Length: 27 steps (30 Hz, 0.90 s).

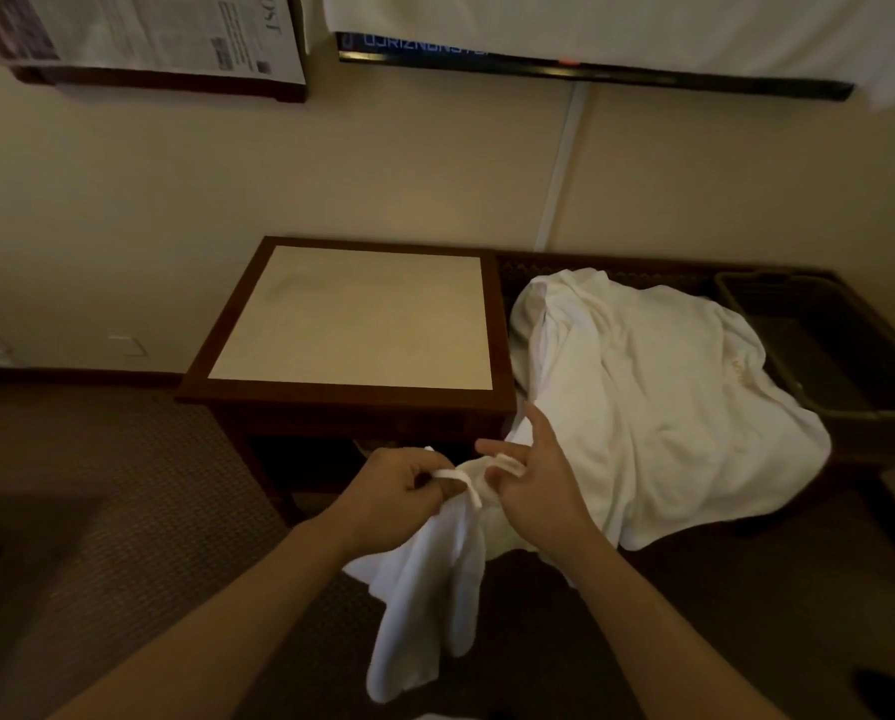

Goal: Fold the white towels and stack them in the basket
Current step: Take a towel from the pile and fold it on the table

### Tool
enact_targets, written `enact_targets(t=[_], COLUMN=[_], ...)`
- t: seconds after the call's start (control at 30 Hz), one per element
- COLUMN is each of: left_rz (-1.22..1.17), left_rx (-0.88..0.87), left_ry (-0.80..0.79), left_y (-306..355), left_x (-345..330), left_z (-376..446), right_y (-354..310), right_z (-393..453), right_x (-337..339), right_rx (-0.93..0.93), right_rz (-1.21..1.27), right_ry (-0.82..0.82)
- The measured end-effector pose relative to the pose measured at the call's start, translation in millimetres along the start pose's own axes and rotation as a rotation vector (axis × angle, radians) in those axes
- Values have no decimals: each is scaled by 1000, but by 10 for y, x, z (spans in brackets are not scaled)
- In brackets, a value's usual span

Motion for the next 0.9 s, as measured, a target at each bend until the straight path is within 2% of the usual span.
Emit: enact_targets(t=[0.1, 0.13, 0.2, 0.27, 0.33, 0.43, 0.5, 0.67, 0.8, 0.9], left_rz=[173, 125, -122, -332, -382, -340, -275, -13, 200, 143], left_rx=[-124, -115, -12, 56, 55, 50, 49, -134, -282, -234], left_ry=[49, 10, -130, -143, -46, 35, 77, 290, 307, 225], left_y=[30, 18, 0, 20, 38, 36, 28, 139, 212, 252], left_x=[20, 7, -70, -94, -24, 6, -2, 46, -19, -69], left_z=[46, 68, 62, 37, 39, 18, 2, -75, -216, -294], right_y=[-100, -189, -346, -424, -410, -305, -289, -173, 69, 280], right_z=[-142, -202, -278, -288, -247, -168, -153, -194, -236, -279], right_x=[-145, -167, -161, -88, -1, 49, 33, 3, -65, -62], right_rx=[128, 202, 310, 326, 255, 77, 20, -33, -186, -317], right_rz=[58, 37, 55, 91, 98, 89, 48, 158, 379, 518], right_ry=[-134, -162, -157, -74, 19, 25, -1, 16, 52, 159])
Point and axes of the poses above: each hand's wrist, its own z-axis towards the middle knuckle, its own x-axis out of the back of the hand, y = z × x, the point moved 8 cm from there along z, towards the middle knuckle, and after that the axes turned 8 degrees about -z, right-handed, at the moved point
